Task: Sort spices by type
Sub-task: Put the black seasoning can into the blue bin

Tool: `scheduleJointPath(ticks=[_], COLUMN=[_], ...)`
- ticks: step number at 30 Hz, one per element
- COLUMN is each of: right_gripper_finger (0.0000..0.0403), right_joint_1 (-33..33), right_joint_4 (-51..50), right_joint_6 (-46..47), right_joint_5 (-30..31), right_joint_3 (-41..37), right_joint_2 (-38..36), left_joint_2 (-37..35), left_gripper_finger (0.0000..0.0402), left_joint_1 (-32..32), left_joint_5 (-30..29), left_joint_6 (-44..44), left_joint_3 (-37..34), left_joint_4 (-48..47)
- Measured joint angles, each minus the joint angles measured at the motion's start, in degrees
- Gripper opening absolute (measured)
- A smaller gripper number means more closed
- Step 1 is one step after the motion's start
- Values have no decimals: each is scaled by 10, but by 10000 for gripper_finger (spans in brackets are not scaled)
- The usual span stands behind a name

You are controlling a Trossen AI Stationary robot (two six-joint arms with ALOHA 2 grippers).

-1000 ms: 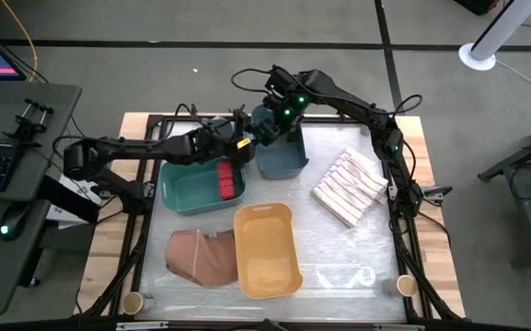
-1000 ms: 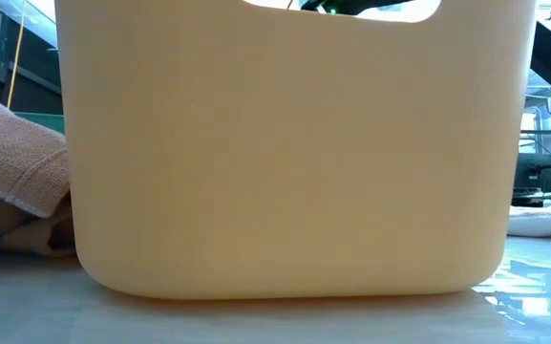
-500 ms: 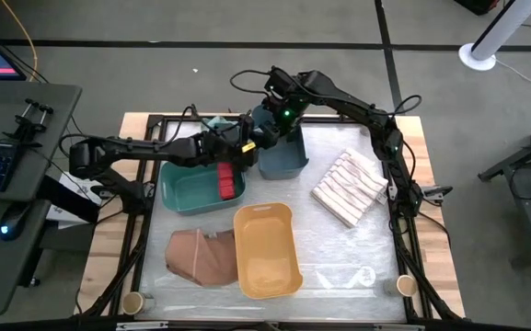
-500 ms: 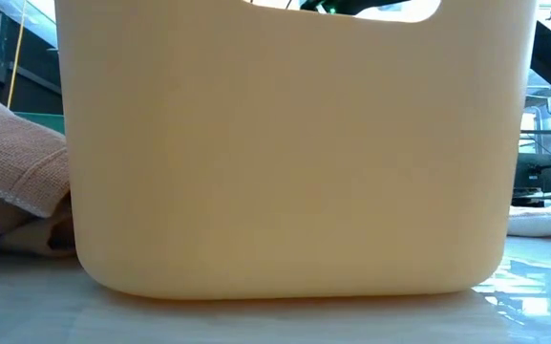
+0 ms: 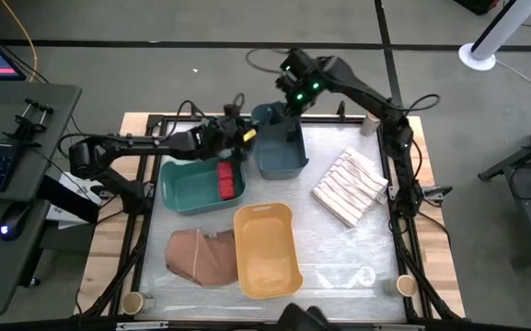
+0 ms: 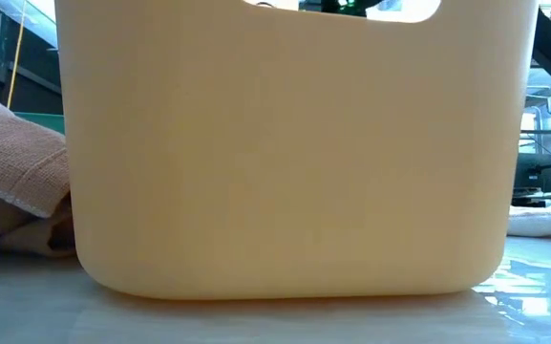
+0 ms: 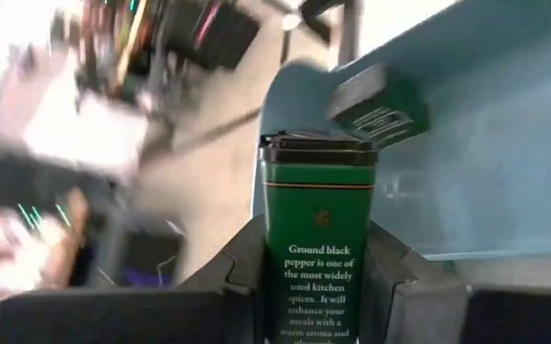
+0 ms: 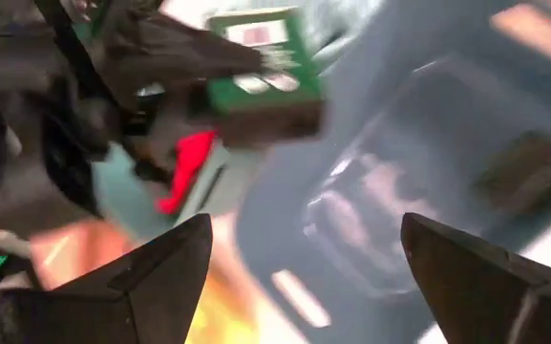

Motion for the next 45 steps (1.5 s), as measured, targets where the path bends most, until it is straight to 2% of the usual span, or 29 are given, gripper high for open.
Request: scheduleJointPath(ticks=[2,6,8,11,14,16,22,30,34,38,45], right_gripper_finger=[336,336,337,337,337,337,337,324,283,225,94], right_joint_1=[-11,-26,-32,-37,-38,-38,-35,-24,-19,-16,-16], right_joint_4=[0,3,4,8,11,15,31,90,122,137,139], right_joint_6=[-6,-10,-13,-16,-25,-25,-4,-3,3,5,1], right_joint_5=[29,56,59,61,63,61,61,64,64,65,100], right_joint_3=[0,0,0,0,0,0,-19,-92,-132,-151,-155], right_joint_2=[-13,-41,-49,-51,-51,-49,-47,-47,-46,-46,-46], left_joint_2=[-4,-11,-6,13,47,72,122,125,136,168,199], left_gripper_finger=[74,75,75,75,75,75,75,75,76,76,76], left_joint_1=[24,73,89,97,90,81,63,50,50,48,41], left_joint_5=[29,150,191,200,202,204,188,145,145,148,148], left_joint_6=[-107,-374,-487,-612,-683,-693,-683,-550,-511,-528,-569], left_joint_3=[0,0,0,0,1,1,0,0,0,0,1], left_joint_4=[3,41,79,166,244,270,247,262,269,287,333])
